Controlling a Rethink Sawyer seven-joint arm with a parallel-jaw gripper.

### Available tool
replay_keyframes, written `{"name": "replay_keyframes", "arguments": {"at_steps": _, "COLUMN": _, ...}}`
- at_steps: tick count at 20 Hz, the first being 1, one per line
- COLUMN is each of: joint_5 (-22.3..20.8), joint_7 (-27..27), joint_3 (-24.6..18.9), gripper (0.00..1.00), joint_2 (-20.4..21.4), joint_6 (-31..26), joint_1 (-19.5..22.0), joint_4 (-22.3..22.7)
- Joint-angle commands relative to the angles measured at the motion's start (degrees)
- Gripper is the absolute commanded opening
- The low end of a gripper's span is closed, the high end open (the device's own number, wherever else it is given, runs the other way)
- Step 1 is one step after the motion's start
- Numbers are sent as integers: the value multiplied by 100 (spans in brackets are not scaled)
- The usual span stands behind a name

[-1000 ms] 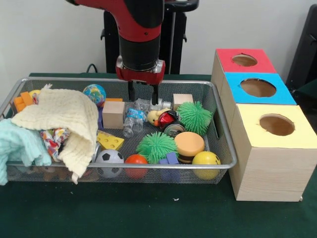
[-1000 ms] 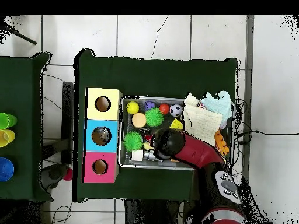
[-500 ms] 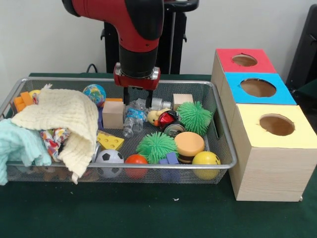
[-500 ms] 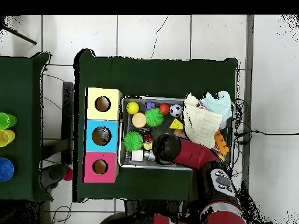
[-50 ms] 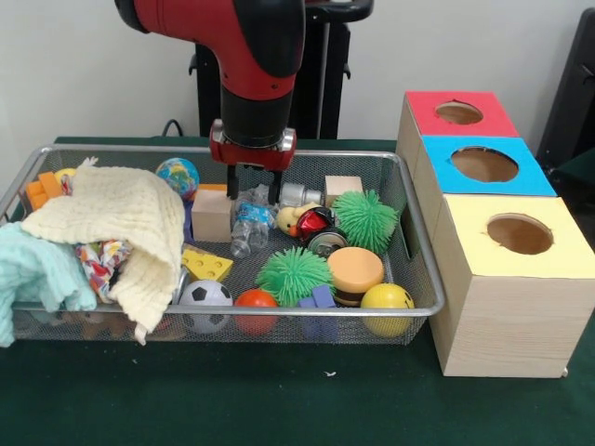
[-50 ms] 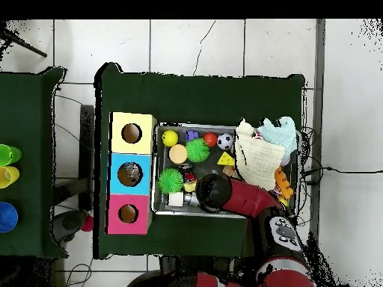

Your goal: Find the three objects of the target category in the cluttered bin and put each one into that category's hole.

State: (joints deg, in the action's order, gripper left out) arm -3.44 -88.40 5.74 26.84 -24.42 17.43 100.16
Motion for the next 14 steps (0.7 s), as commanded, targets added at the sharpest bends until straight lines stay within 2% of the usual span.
{"name": "replay_keyframes", "arguments": {"at_steps": 1, "joint_5": -47, "joint_7": -913, "joint_3": -249, "gripper": 100, "joint_2": -237, "joint_6": 782, "joint_1": 114, "joint_4": -324}}
{"name": "replay_keyframes", "arguments": {"at_steps": 8, "joint_5": 285, "joint_7": -1119, "joint_3": -645, "gripper": 100, "joint_2": -179, "joint_6": 1060, "joint_1": 407, "joint_4": -11}}
{"name": "replay_keyframes", "arguments": {"at_steps": 14, "joint_5": 517, "joint_7": -1241, "joint_3": -802, "gripper": 100, "joint_2": -143, "joint_6": 968, "joint_1": 511, "joint_4": 131}}
